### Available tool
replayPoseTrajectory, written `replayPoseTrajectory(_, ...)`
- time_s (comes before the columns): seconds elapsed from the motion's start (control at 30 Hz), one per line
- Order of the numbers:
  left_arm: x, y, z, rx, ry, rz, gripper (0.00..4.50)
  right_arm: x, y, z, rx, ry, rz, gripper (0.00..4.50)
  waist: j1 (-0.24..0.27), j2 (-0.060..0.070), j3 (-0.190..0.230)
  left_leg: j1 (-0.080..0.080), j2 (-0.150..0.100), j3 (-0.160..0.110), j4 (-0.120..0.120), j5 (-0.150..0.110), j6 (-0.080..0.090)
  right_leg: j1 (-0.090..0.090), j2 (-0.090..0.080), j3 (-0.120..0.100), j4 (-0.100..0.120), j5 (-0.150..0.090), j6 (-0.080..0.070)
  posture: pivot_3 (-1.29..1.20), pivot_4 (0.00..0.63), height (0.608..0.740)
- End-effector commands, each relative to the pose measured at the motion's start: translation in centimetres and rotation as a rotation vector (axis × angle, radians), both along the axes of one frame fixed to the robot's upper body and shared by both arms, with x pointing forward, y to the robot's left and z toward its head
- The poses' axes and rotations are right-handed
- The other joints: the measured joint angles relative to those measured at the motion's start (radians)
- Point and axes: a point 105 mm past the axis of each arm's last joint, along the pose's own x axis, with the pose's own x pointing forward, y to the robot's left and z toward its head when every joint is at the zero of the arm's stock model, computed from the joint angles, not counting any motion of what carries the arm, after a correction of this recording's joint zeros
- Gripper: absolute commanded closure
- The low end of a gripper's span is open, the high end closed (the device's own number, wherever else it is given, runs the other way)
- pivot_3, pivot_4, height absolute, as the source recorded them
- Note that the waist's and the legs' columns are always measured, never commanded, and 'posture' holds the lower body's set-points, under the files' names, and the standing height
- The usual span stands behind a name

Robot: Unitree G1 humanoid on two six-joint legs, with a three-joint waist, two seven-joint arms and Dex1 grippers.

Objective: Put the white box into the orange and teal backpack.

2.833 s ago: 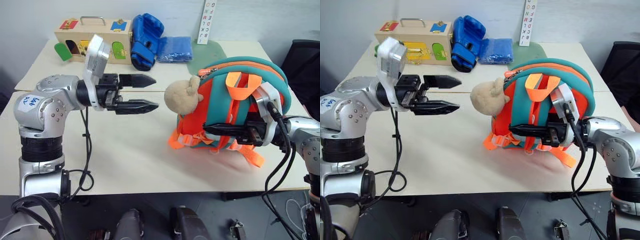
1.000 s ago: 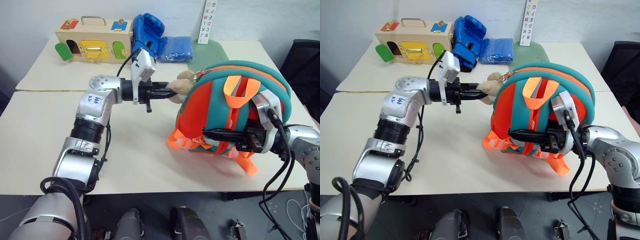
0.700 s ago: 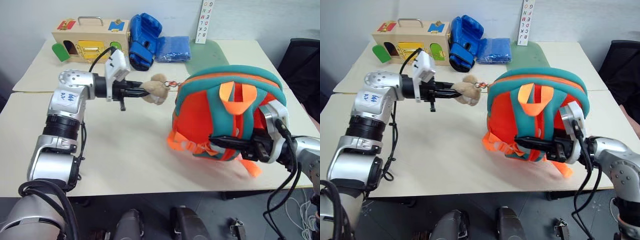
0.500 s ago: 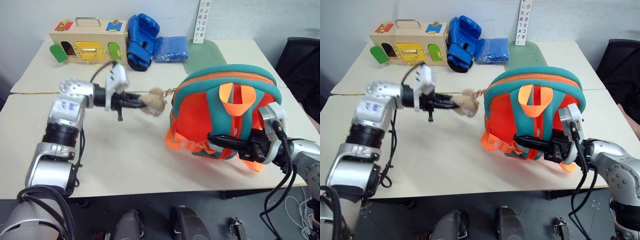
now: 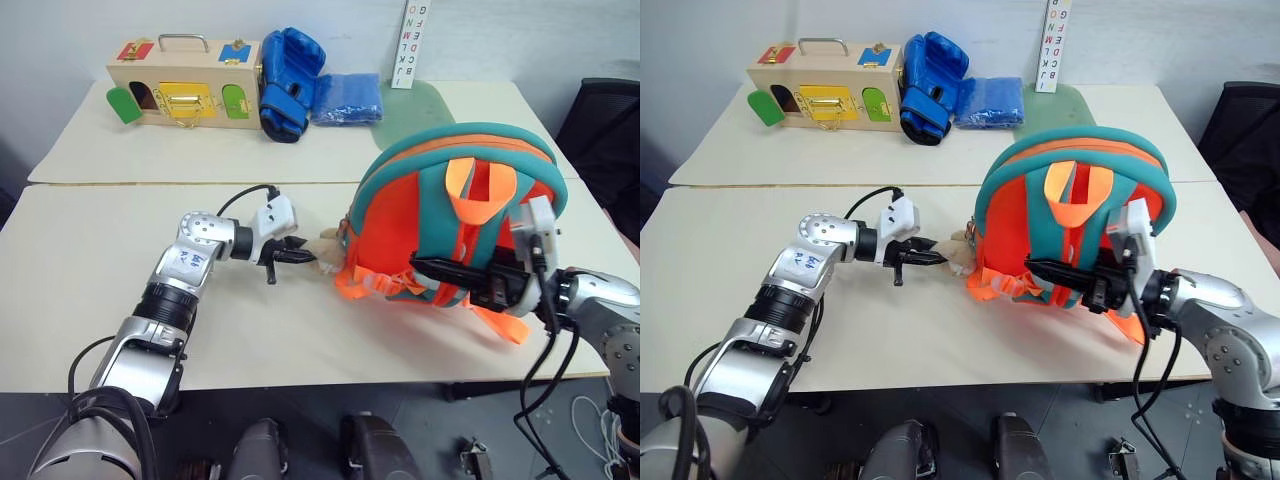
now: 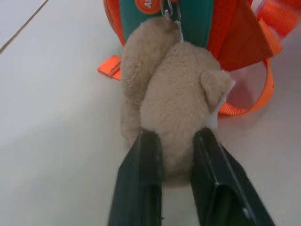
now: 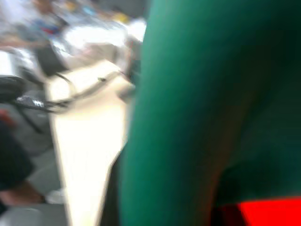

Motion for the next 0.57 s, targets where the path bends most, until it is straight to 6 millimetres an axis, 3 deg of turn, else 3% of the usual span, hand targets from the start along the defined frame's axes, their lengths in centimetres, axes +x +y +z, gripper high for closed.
replayPoseTrajectory(0.03,-1.9,2.2,2.6,-0.079,0.006,0.020,2.18,-0.3,-3.0,-0.6,-0.163,-0.069,-0.058,2.55,-0.001,0.000,0.000,0.000,0.000,0.000,-0.001,0.000,0.000,0.000,0.000,0.000,0.000,0.000,0.000,0.00,0.150,0.740)
replayPoseTrajectory(0.17,-3.8,6.1,4.5,-0.167,0.046,0.130,0.91,-1.5,-8.6,0.8,-0.155,-0.020,-0.138,1.19,-0.002,0.000,0.000,0.001,0.001,0.000,-0.001,0.000,-0.001,0.000,0.001,0.000,0.000,0.000,0.000,0.00,0.150,0.740)
replayPoseTrajectory(0.27,-4.7,10.2,6.2,-0.184,-0.001,0.272,0.00,-2.8,-13.4,3.1,-0.159,0.006,-0.218,0.19,-0.001,0.000,0.000,0.003,0.001,0.000,0.000,0.000,0.000,0.003,0.000,0.000,-0.001,0.000,0.000,0.00,0.150,0.740)
replayPoseTrajectory(0.43,-7.7,13.7,9.3,-0.178,-0.064,0.368,0.00,-3.9,-18.8,5.9,-0.142,0.012,-0.342,0.04,-0.002,0.000,0.000,0.007,0.000,0.000,-0.002,0.000,0.000,0.007,-0.001,0.000,-0.003,-0.001,-0.001,0.00,0.150,0.740)
replayPoseTrajectory(0.57,-9.1,13.6,10.5,-0.207,-0.091,0.362,0.00,-3.6,-19.7,5.9,-0.101,0.022,-0.362,0.04,-0.003,0.000,0.000,0.008,0.000,0.000,-0.002,-0.001,-0.001,0.007,-0.001,0.000,-0.003,-0.001,-0.002,0.00,0.150,0.740)
